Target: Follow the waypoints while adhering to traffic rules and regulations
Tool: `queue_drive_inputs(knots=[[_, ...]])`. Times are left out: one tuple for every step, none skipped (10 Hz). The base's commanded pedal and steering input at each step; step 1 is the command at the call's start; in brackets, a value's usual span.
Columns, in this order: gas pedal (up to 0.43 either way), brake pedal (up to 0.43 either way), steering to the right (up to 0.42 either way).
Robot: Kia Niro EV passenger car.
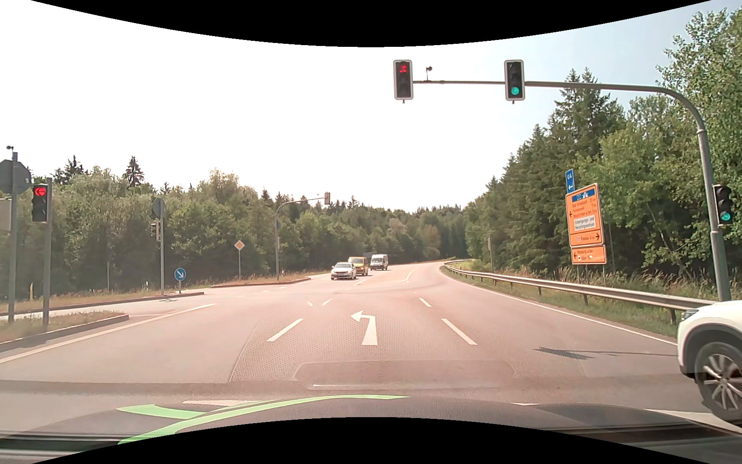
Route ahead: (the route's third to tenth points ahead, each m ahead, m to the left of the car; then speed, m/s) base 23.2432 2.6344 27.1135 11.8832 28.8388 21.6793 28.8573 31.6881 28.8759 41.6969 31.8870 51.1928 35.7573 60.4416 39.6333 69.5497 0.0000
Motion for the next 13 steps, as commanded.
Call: queue_drive_inputs(knots=[[0.000,0.250,0.005],[0.000,0.250,0.005],[0.000,0.250,0.005],[0.000,0.250,0.005],[0.000,0.250,0.005],[0.000,0.250,0.005],[0.000,0.250,0.005],[0.000,0.250,0.005],[0.000,0.250,0.005],[0.000,0.250,0.005],[0.000,0.250,0.005],[0.000,0.250,0.005],[0.000,0.250,0.005]])
